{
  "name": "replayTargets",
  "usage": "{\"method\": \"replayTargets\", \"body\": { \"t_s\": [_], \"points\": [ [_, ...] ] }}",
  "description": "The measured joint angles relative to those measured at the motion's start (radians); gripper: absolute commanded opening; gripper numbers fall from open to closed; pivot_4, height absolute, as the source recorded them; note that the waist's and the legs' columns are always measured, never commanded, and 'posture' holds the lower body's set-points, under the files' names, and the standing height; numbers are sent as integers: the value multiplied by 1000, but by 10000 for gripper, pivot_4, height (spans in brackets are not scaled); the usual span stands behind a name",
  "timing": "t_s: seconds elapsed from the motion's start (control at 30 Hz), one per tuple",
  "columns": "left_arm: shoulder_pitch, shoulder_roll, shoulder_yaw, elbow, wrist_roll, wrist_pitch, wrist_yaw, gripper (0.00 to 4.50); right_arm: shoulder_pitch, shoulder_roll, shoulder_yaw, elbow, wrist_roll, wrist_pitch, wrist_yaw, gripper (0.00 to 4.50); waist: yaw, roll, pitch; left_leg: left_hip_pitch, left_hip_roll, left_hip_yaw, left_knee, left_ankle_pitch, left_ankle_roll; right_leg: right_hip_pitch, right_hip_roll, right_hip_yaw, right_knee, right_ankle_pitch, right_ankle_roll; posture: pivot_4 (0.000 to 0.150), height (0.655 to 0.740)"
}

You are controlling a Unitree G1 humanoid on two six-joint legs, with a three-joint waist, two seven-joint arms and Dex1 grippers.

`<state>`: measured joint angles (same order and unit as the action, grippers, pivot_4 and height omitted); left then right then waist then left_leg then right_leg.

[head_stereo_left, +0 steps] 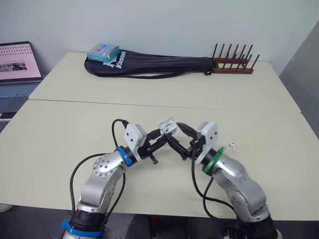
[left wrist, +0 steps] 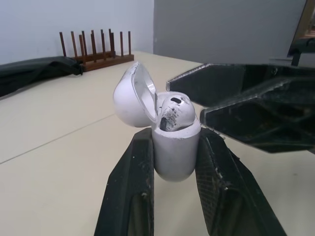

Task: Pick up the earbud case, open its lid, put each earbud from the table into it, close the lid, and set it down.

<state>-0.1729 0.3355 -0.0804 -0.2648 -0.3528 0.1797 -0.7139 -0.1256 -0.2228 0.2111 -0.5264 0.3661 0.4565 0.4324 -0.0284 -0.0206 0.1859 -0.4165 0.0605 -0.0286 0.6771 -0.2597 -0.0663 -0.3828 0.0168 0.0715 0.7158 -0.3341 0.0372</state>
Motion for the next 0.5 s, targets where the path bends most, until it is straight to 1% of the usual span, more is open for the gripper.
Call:
{"method": "replayTargets", "body": {
  "t_s": [0.07, 0.1, 0.23, 0.33, 0.4, 0.5],
  "points": [
    [0, 1, 1, 0, 0, -8, -1, 7676, 8, -54, -45, -38, 32, 15, 28, 32059, -1, 0, 0, 0, 0, 0, 0, 0, 0, 0, 0, 0, 0, 0, 0, 1500, 7026],
    [0, 1, 1, 0, 1, -13, -3, 7676, 24, -109, -87, -72, 64, 23, 60, 32059, 1, 0, 0, 0, -1, 0, 0, 0, 0, 0, 0, 0, 0, 0, 0, 1500, 7026],
    [5, 16, 11, 13, 11, -35, -6, 7676, 127, -349, -336, -119, 156, 41, 189, 32059, 4, 0, 0, 0, -1, 0, 0, 0, 0, 2, -1, 0, -1, 0, 0, 1500, 7026],
    [2, 17, 18, 46, 27, -67, -2, 7676, 246, -488, -491, -79, 160, 18, 298, 32059, 2, 0, 0, 1, -1, 0, 0, 0, 0, 2, 0, 0, -2, 0, 0, 1500, 7026],
    [-3, 19, 25, 69, 46, -101, 1, 7676, 346, -573, -576, -23, 125, -28, 386, 32059, 2, 0, 0, 2, -1, 0, 0, 0, 0, 3, 0, 0, -2, 0, 0, 1500, 7026],
    [-15, 19, 35, 103, 60, -132, 5, 7676, 492, -634, -710, 59, 93, -75, 496, 32059, 2, 0, 0, 2, -1, 1, 0, 0, 0, 4, 0, 1, -2, 0, 0, 1500, 7026]
  ]
}}
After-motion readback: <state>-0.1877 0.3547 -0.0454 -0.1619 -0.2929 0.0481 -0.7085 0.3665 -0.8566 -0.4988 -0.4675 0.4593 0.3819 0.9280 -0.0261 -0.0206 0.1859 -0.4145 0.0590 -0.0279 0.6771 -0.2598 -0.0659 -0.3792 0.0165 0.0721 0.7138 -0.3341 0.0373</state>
